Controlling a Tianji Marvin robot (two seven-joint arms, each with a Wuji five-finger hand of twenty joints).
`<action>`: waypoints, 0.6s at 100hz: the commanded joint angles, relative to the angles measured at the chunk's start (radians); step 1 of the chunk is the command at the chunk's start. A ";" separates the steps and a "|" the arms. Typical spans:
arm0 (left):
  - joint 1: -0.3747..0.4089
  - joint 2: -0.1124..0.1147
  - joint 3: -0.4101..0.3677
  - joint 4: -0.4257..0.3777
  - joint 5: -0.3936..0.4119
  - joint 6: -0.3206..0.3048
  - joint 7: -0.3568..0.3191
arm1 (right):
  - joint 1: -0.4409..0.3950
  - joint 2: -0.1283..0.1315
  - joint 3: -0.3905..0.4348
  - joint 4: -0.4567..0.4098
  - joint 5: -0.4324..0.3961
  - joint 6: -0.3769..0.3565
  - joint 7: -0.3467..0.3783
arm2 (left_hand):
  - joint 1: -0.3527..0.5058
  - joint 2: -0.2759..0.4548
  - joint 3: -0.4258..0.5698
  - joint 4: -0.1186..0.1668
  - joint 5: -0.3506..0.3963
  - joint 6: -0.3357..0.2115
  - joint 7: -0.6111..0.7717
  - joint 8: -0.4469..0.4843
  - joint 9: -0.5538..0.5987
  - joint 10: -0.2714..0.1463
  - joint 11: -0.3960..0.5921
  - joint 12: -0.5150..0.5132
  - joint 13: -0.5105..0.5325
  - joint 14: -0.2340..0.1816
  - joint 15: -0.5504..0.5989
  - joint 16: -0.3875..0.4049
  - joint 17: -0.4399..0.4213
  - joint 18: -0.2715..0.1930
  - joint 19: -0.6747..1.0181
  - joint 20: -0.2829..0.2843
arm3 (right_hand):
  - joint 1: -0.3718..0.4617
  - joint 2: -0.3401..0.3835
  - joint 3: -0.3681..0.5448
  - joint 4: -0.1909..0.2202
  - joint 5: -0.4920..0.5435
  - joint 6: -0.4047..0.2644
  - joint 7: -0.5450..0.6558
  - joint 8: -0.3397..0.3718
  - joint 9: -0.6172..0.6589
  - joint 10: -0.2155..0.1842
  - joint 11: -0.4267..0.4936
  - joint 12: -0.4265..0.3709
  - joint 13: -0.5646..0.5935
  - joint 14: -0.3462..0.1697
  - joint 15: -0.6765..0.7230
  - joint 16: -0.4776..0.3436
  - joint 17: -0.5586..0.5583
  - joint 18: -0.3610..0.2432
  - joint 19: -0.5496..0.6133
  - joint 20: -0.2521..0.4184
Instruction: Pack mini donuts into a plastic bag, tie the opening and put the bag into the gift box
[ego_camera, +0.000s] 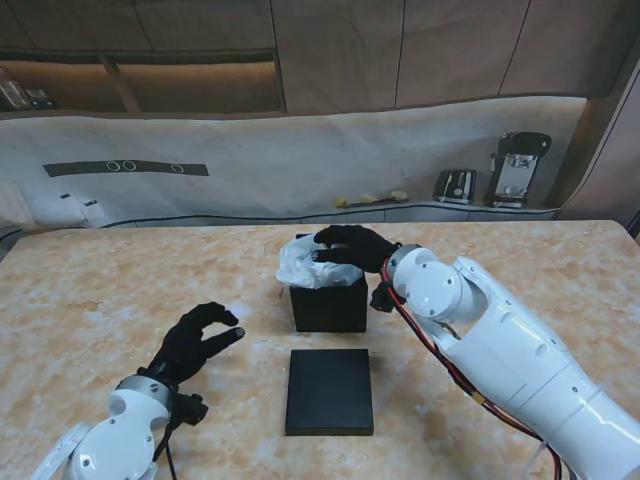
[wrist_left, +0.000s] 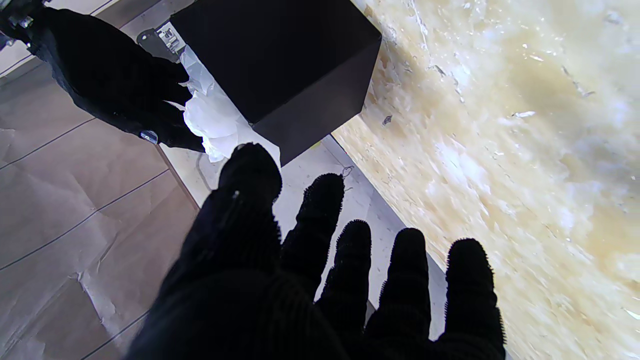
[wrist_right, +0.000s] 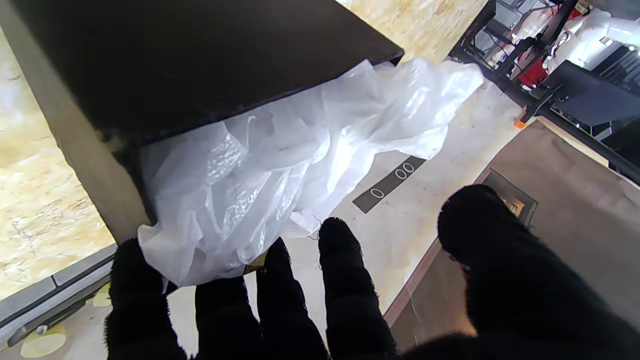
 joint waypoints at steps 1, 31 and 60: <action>0.011 -0.003 -0.002 -0.012 0.003 0.006 -0.014 | -0.002 -0.021 -0.022 0.000 0.008 -0.020 0.031 | 0.021 0.018 -0.018 0.027 0.015 -0.016 -0.016 0.010 -0.036 -0.001 -0.015 -0.006 -0.027 -0.002 -0.017 -0.016 -0.018 -0.014 -0.002 0.007 | 0.000 -0.027 0.009 -0.017 0.014 -0.037 -0.016 0.017 0.000 -0.033 -0.012 0.007 -0.014 -0.108 0.008 0.000 0.035 -0.385 0.026 -0.002; 0.017 -0.003 -0.007 -0.017 0.001 0.013 -0.015 | 0.043 0.001 -0.062 0.029 -0.126 -0.162 0.050 | 0.022 0.018 -0.017 0.027 0.016 -0.016 -0.018 0.010 -0.035 -0.001 -0.016 -0.005 -0.028 -0.001 -0.018 -0.016 -0.018 -0.012 -0.003 0.007 | 0.007 -0.055 0.022 -0.012 0.067 -0.083 -0.004 0.040 0.031 -0.060 -0.013 0.007 -0.011 -0.134 0.018 0.004 0.011 -0.403 0.034 0.001; 0.019 -0.004 -0.007 -0.018 -0.002 0.011 -0.013 | 0.039 0.016 -0.057 -0.010 -0.253 -0.189 0.030 | 0.022 0.018 -0.017 0.027 0.017 -0.015 -0.018 0.011 -0.033 0.001 -0.015 -0.005 -0.027 -0.001 -0.017 -0.016 -0.017 -0.014 -0.002 0.007 | 0.007 -0.089 0.043 -0.006 0.100 -0.099 -0.031 0.089 0.090 -0.085 0.007 0.043 0.027 -0.161 0.102 0.094 0.004 -0.283 0.277 0.333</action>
